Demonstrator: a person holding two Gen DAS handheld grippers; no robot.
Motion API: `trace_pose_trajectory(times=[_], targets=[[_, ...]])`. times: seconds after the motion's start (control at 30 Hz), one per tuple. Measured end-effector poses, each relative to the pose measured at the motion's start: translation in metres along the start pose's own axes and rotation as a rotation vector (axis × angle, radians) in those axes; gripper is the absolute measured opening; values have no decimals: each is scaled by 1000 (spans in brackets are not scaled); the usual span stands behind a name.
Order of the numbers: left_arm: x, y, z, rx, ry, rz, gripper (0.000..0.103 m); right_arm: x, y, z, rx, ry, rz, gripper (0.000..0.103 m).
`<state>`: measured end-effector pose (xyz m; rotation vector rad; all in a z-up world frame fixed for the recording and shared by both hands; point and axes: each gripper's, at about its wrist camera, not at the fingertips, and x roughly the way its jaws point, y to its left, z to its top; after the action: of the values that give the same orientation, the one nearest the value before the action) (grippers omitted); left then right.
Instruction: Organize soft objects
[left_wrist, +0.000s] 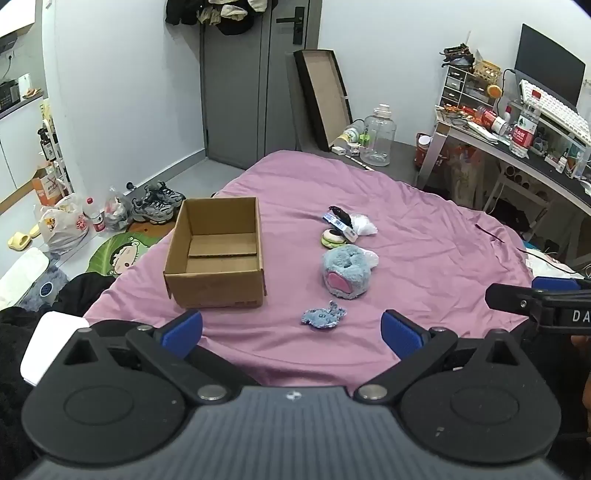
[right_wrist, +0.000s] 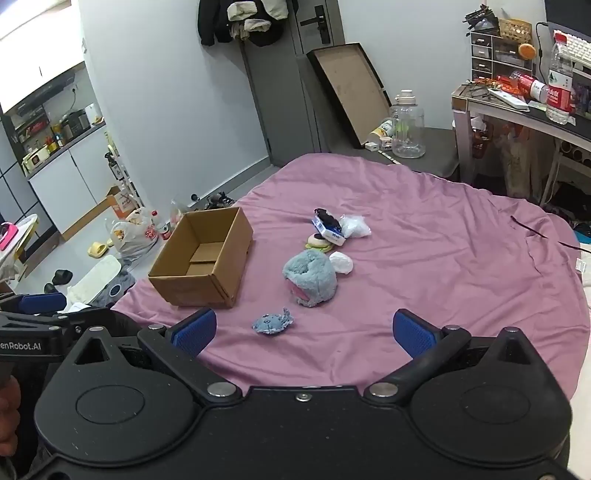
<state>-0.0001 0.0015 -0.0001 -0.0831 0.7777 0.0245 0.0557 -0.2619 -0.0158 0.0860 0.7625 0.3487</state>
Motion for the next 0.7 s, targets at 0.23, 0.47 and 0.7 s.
trace_pose_trajectory(times=[0.23, 0.47, 0.7], targets=[[-6, 4, 0, -4, -11, -6, 102, -3, -2, 0, 9, -17, -21, 103], [-7, -2, 3, -4, -17, -6, 102, -6, -3, 1, 2, -12, -4, 103], [-7, -1, 1, -5, -23, -11, 102, -11, 4, 3, -14, -24, 2, 103]])
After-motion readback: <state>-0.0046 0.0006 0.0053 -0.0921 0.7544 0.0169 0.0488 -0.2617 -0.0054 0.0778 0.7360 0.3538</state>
